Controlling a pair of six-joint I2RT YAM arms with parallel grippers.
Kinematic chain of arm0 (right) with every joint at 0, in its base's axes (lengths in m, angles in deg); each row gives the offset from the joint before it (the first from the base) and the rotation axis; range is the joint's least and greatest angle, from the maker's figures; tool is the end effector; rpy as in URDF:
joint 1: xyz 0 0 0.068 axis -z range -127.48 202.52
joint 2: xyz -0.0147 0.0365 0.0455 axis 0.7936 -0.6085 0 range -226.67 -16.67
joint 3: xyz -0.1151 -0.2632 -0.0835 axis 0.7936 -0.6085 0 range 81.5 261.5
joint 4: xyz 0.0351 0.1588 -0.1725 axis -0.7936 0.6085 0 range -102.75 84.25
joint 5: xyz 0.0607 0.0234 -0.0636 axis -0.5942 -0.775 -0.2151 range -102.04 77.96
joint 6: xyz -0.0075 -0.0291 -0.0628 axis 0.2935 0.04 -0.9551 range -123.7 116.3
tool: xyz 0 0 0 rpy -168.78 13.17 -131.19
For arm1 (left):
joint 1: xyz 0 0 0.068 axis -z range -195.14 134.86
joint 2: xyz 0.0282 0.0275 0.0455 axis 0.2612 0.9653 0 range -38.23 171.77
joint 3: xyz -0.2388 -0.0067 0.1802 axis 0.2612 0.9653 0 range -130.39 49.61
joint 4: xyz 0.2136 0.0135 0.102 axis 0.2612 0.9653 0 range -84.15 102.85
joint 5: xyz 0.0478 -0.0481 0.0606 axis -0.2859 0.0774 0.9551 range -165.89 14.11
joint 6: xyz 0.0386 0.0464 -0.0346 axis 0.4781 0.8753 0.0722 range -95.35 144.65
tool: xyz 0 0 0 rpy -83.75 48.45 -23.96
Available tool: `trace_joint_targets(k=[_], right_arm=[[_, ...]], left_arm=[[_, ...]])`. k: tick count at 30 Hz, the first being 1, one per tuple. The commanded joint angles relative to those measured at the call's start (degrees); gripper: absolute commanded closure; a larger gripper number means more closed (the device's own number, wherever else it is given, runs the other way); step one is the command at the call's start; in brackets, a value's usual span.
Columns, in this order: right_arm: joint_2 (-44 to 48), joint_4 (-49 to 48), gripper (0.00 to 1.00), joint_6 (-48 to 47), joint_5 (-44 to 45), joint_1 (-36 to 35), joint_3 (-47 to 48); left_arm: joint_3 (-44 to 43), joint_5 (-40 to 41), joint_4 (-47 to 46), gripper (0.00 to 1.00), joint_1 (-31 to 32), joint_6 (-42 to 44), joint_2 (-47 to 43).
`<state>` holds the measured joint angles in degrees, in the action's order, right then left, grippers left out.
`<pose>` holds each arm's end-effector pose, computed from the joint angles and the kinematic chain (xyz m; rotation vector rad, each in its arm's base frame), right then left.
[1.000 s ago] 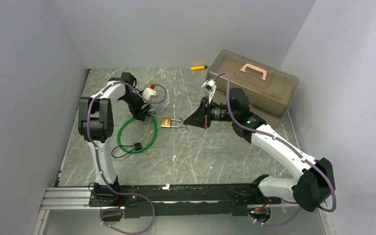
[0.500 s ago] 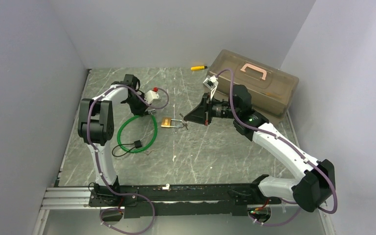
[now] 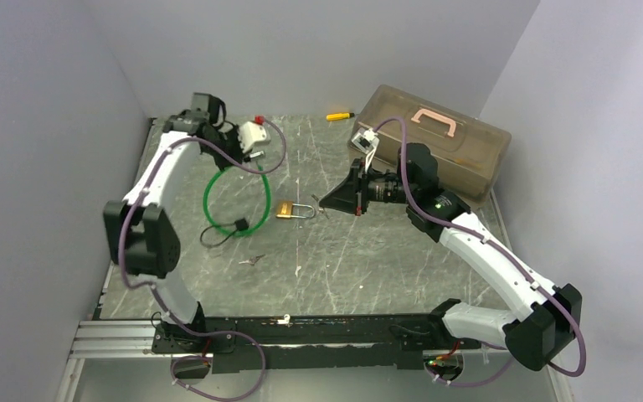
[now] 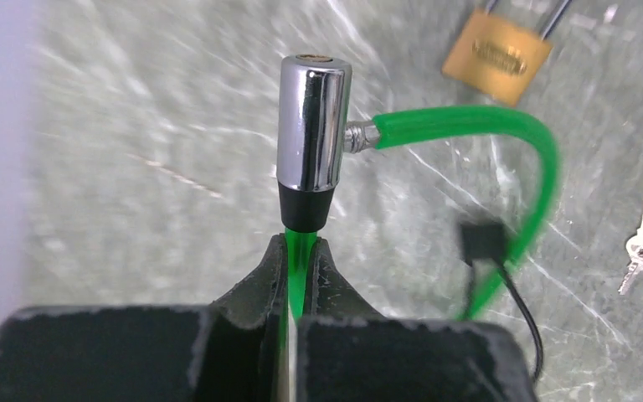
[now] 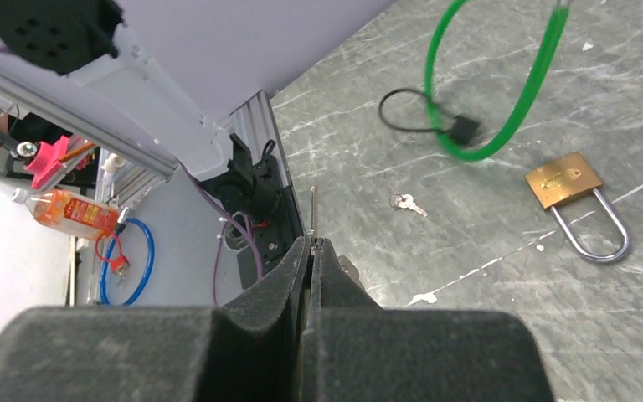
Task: Unlock with the key
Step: Pick up the lock from the center of the board.
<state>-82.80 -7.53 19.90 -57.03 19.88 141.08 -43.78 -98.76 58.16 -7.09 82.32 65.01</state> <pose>0.1789 0.1621 0.3912 -0.7608 1.7811 1.3737 0.3647 -0.0738 0.3071 1.4806 2.0579 -0.2016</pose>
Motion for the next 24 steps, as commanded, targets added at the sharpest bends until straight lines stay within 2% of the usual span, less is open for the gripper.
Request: trace_joint_targets(k=[1, 8, 13, 18, 22, 24], right_arm=[[2.4, 3.3, 1.00, -3.1, 1.1, 0.2, 3.7], [3.1, 5.7, 1.00, -3.7, 0.9, 0.2, 5.0], [2.4, 8.6, 1.00, -4.7, 0.5, 0.2, 7.4], [2.1, 9.9, 1.00, -5.4, -2.3, -1.3, 9.9], [-0.2, 20.1, 1.00, -13.1, 1.9, -8.0, 16.7], [-2.0, 26.5, 1.00, -17.0, 5.4, -11.9, 20.9]], left_arm=[[-5.3, -8.4, 5.7, 1.00, 0.3, 0.0, -12.3], [-5.6, -11.3, 11.3, 1.00, 1.3, 2.2, -23.6], [-3.6, -10.3, 11.2, 1.00, 3.8, 3.5, -30.7], [-2.2, -13.6, 16.1, 1.00, 6.1, 10.1, -36.8], [-2.6, -15.1, 28.1, 1.00, 10.1, 19.2, -38.9], [-1.5, -14.8, 30.2, 1.00, 13.0, 20.8, -40.5]])
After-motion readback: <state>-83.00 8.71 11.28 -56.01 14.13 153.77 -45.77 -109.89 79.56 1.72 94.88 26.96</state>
